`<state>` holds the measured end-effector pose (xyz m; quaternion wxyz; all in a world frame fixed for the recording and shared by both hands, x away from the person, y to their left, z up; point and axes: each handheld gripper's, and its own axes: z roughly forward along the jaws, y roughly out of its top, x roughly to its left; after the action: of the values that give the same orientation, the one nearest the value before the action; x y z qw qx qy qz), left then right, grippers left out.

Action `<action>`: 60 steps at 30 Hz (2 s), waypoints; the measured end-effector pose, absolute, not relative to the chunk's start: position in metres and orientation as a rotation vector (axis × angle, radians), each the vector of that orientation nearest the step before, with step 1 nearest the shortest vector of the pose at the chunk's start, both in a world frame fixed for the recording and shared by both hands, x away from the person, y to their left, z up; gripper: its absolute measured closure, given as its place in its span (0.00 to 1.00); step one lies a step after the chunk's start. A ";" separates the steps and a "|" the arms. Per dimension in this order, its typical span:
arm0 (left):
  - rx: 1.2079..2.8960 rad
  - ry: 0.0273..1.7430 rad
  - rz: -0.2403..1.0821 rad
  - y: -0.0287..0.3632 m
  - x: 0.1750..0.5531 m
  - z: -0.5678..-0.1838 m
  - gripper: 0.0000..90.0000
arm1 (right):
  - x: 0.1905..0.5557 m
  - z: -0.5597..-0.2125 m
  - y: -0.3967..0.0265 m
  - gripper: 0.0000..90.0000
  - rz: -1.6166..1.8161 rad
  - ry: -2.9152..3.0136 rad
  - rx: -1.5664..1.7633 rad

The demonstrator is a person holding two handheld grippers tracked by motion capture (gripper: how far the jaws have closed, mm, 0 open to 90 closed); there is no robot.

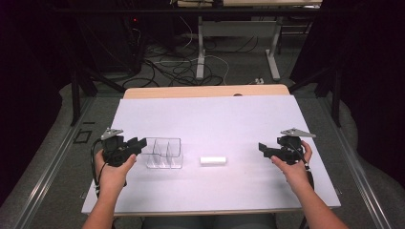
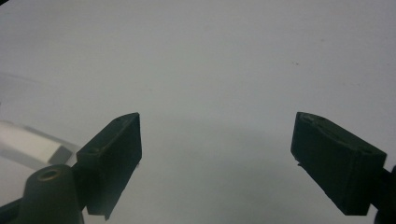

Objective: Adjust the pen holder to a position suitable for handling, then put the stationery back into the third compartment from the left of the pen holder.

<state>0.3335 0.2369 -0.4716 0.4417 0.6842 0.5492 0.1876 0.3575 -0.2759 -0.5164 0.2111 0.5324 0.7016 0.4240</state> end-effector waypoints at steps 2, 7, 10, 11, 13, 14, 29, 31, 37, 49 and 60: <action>1.707 1.337 0.479 0.238 0.332 -0.473 0.61 | 0.357 -0.516 -0.274 0.17 1.175 1.966 1.465; 1.692 1.255 0.538 0.242 0.330 -0.480 0.45 | 0.356 -0.517 -0.262 0.18 1.110 2.022 1.373; 1.677 1.247 0.532 0.247 0.331 -0.486 0.41 | 0.357 -0.517 -0.260 0.19 1.105 2.027 1.360; 1.673 1.244 0.529 0.248 0.331 -0.488 0.40 | 0.357 -0.517 -0.259 0.20 1.107 2.029 1.358; 1.669 1.223 0.557 0.252 0.332 -0.489 0.35 | 0.359 -0.518 -0.258 0.22 1.109 2.032 1.345; 1.665 1.218 0.568 0.254 0.332 -0.489 0.32 | 0.360 -0.518 -0.257 0.24 1.107 2.037 1.343; 1.637 1.261 0.539 0.259 0.330 -0.494 0.00 | 0.361 -0.516 -0.257 0.35 1.049 2.104 1.280; 1.627 1.263 0.537 0.260 0.328 -0.494 0.00 | 0.362 -0.514 -0.253 0.36 0.991 2.137 1.239; 1.601 1.279 0.538 0.263 0.328 -0.496 0.00 | 0.364 -0.512 -0.235 0.41 0.871 2.220 1.055; 1.618 1.248 0.571 0.260 0.326 -0.493 0.00 | 0.371 -0.509 -0.211 0.48 0.835 2.421 0.821; 1.620 1.257 0.560 0.259 0.324 -0.496 0.00 | 0.378 -0.496 -0.181 0.49 0.728 2.602 0.536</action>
<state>0.3244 0.2590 -0.4960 0.4864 0.6659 0.5167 0.2301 0.3777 -0.1807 -0.4959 0.1921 0.1908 0.9270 0.2594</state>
